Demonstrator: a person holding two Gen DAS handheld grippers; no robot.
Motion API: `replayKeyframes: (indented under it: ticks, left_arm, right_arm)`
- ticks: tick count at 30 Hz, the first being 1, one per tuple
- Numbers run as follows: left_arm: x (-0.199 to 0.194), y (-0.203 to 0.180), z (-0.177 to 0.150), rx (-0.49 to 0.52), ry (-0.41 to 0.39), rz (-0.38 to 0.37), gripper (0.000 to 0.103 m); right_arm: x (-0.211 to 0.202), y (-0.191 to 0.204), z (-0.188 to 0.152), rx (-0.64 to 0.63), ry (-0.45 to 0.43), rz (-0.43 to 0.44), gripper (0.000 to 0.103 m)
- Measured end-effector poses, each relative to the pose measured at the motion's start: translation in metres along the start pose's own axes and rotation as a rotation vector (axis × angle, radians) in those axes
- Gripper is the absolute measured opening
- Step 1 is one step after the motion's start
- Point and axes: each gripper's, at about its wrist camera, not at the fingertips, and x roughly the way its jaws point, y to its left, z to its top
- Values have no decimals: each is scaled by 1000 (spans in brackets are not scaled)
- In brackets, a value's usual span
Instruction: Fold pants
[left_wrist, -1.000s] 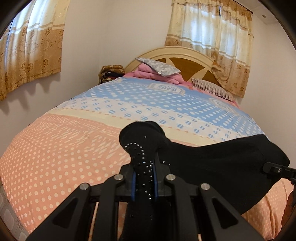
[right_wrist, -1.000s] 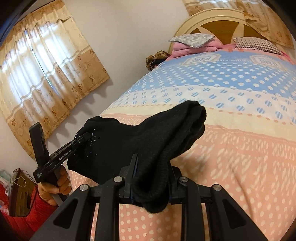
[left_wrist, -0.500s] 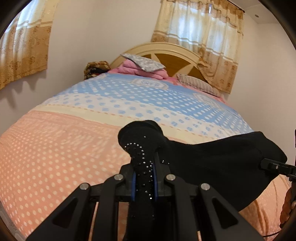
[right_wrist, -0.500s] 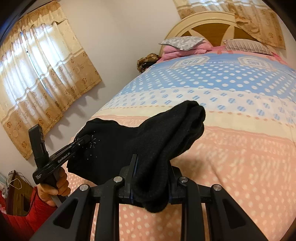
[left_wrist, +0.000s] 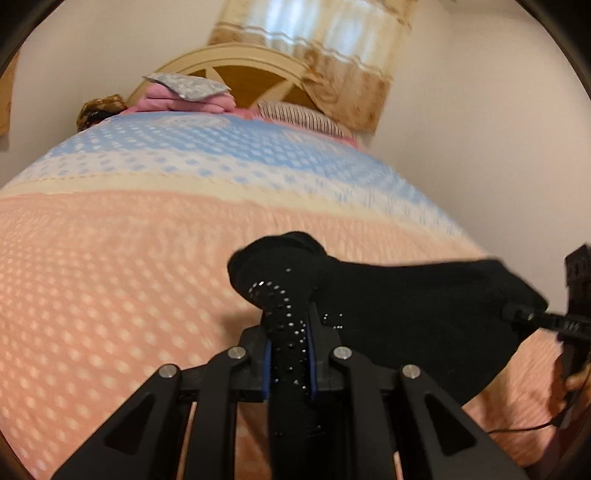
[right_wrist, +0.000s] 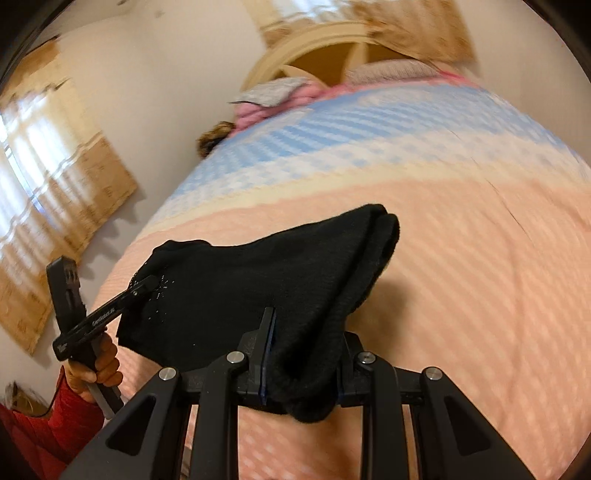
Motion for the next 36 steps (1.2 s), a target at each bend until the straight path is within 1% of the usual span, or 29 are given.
replayKeyframes:
  ticks: [1,2,3,4,6,10,12,13,14,15,16,17,18,19,20,22,24,27,30,32,33,34,35,36]
  left_arm:
    - [7,-4,-7,31,9,29,19]
    - [14,-5,-13,62,25,66,20]
    - [19,-3,-16,72,48,87,21]
    - [21,1,-17,66,66,91,22]
    - [17,11,-15,39,70,73,22]
    - [10,12,-8,57,64,78,22]
    - [13,11,-11,56,75,75,23]
    - [17,10,-14,58,82,80,26]
    - [19,10,-15,63,87,82,27]
    - [21,9,-15,63,87,81,27]
    - [21,9,-17,61,88,78,31]
    - [20,9,-18,58,92,80,40]
    - [23,9,-19,56,96,89,45]
    - [23,10,-18,54,101,109,57]
    - [24,12,-18,50,105,126,65]
    - [21,20,-15,21,114,126,70]
    - [22,27,-14,-2,132,125,74]
    - [21,26,-16,15,133,133,74]
    - [21,18,-16,79,122,178,76]
    - [20,12,-17,120,115,207,77]
    - [20,11,-17,133,112,216,77]
    - [20,9,-17,143,110,222,77]
    - [19,9,-17,148,108,226,77]
    - [19,8,-17,154,107,230,77]
  right_arm:
    - [1,-11,-9,21,9,-12,26]
    - [6,-24,-18,53,20,-9,26]
    - [10,-33,-24,82,26,1,26]
    - [15,-39,-30,106,29,12,26]
    - [22,-43,-36,118,28,17,26]
    - [24,-38,-28,95,21,9,26]
    - [26,-36,-25,79,44,-8,26]
    - [28,-36,-25,74,57,-8,27]
    - [27,-39,-27,78,65,-2,29]
    - [28,-41,-30,94,74,4,30]
    - [28,-46,-32,120,76,20,32]
    - [28,-51,-33,157,72,45,35]
    - [27,-57,-34,201,69,69,38]
    - [27,-61,-35,233,67,86,41]
    - [27,-67,-34,267,60,107,44]
    - [25,-70,-31,276,47,110,46]
    - [26,-69,-28,271,44,107,51]
    - [31,-68,-20,269,40,114,51]
    - [32,-66,-13,277,19,97,51]
    - [32,-60,-11,240,13,80,51]
    - [32,-57,-11,215,10,53,48]
    - [31,-51,-11,183,-4,14,43]
    - [29,-46,-10,153,-13,-17,35]
    - [28,-43,-10,139,-16,-32,32]
